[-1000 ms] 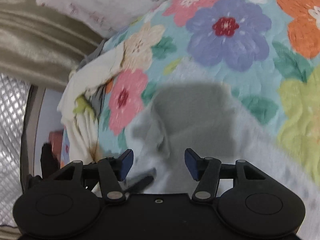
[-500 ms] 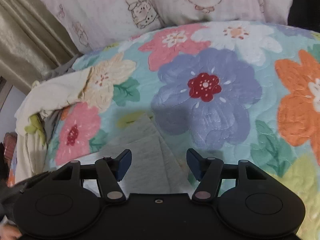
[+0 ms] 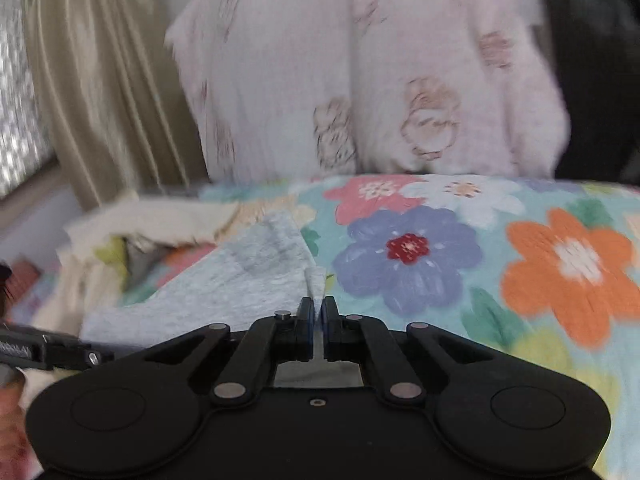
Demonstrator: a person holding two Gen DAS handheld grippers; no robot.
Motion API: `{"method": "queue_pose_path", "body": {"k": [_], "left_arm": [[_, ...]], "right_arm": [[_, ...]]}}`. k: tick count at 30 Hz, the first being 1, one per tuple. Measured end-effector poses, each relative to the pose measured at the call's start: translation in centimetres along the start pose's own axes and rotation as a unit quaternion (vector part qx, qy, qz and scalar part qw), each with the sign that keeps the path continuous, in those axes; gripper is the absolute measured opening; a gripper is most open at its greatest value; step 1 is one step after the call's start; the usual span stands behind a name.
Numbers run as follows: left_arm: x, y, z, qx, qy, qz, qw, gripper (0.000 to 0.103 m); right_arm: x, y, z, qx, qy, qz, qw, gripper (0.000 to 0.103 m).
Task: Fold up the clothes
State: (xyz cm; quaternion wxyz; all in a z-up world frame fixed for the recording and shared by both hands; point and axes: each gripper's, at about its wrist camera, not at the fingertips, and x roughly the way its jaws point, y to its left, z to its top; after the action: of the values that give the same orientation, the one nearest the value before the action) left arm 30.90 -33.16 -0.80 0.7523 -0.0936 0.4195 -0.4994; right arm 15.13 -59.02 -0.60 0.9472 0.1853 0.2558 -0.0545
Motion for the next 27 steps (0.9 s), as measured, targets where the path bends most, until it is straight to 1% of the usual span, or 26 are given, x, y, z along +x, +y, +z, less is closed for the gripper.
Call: {"method": "queue_pose_path", "body": {"k": [2, 3, 4, 6, 8, 10, 11, 12, 13, 14, 15, 16, 17, 18, 19, 21, 22, 24, 26, 27], "left_arm": [[0.2, -1.9, -2.0, 0.039, 0.026, 0.003, 0.9989, 0.013], [0.4, -2.7, -3.0, 0.057, 0.041, 0.009, 0.9975, 0.014], [0.8, -3.4, -3.8, 0.073, 0.055, 0.021, 0.9956, 0.014], [1.2, -4.4, -5.2, 0.104, 0.072, 0.049, 0.9908, 0.016], [1.1, -4.8, -6.1, 0.108, 0.078, 0.060, 0.9892, 0.016], [0.4, -4.6, -6.5, 0.091, 0.076, 0.053, 0.9915, 0.021], [0.0, -4.4, -6.6, 0.082, 0.075, 0.047, 0.9927, 0.025], [-0.5, -4.3, -6.7, 0.073, 0.074, 0.040, 0.9938, 0.031], [-1.0, -4.3, -6.8, 0.064, 0.073, 0.031, 0.9948, 0.034], [-1.6, -4.3, -6.9, 0.057, 0.069, 0.021, 0.9957, 0.038], [-2.3, -4.4, -7.0, 0.052, 0.065, 0.010, 0.9965, 0.039], [-2.9, -4.4, -7.1, 0.048, 0.057, 0.003, 0.9972, 0.040], [-3.6, -4.5, -7.1, 0.045, 0.046, -0.002, 0.9980, 0.042], [-4.1, -4.6, -7.1, 0.040, 0.036, -0.005, 0.9985, 0.043], [-4.5, -4.5, -7.1, 0.035, 0.028, -0.005, 0.9990, 0.044], [-4.3, -4.1, -6.8, 0.024, 0.023, 0.002, 0.9994, 0.046], [-3.9, -3.9, -6.8, 0.024, 0.032, 0.011, 0.9991, 0.046], [-3.1, -3.6, -6.8, 0.026, 0.046, 0.031, 0.9981, 0.046], [-2.5, -3.2, -7.2, 0.024, 0.051, 0.039, 0.9977, 0.046], [-2.0, -3.0, -7.4, 0.018, 0.055, 0.042, 0.9975, 0.047]], "right_arm": [[-2.8, 0.0, -1.8, 0.003, -0.009, -0.017, 1.000, 0.006], [-3.7, 0.1, -2.7, 0.000, -0.006, -0.027, 1.000, 0.006], [-4.5, 0.1, -3.7, -0.003, 0.001, -0.037, 0.999, 0.006], [-5.5, -0.6, -5.2, 0.025, 0.025, -0.054, 0.998, 0.008], [-5.8, -1.6, -6.4, 0.064, 0.042, -0.060, 0.995, 0.009], [-6.7, -3.2, -7.4, 0.108, 0.032, -0.058, 0.992, 0.012], [-7.2, -4.1, -7.8, 0.142, 0.028, -0.047, 0.988, 0.013], [-7.6, -5.1, -8.1, 0.178, 0.025, -0.033, 0.983, 0.020], [-8.0, -6.2, -8.4, 0.221, 0.023, -0.012, 0.975, 0.033], [-8.3, -7.1, -9.0, 0.261, 0.019, 0.010, 0.965, 0.039], [-8.6, -7.8, -9.5, 0.304, 0.015, 0.035, 0.952, 0.049], [-8.7, -8.2, -10.0, 0.339, 0.016, 0.059, 0.939, 0.057], [-8.7, -8.5, -10.6, 0.373, 0.018, 0.083, 0.924, 0.058], [-8.7, -8.8, -10.9, 0.396, 0.021, 0.101, 0.912, 0.060], [-8.5, -8.8, -11.1, 0.407, 0.026, 0.110, 0.906, 0.062], [-8.3, -8.2, -11.1, 0.409, 0.028, 0.108, 0.905, 0.065], [-8.2, -7.9, -11.1, 0.409, 0.029, 0.104, 0.906, 0.065], [-8.5, -7.4, -11.3, 0.425, 0.012, 0.108, 0.899, 0.067], [-8.2, -6.5, -10.6, 0.397, 0.020, 0.104, 0.912, 0.071], [-7.7, -5.8, -10.0, 0.354, 0.040, 0.067, 0.932, 0.072]]}}
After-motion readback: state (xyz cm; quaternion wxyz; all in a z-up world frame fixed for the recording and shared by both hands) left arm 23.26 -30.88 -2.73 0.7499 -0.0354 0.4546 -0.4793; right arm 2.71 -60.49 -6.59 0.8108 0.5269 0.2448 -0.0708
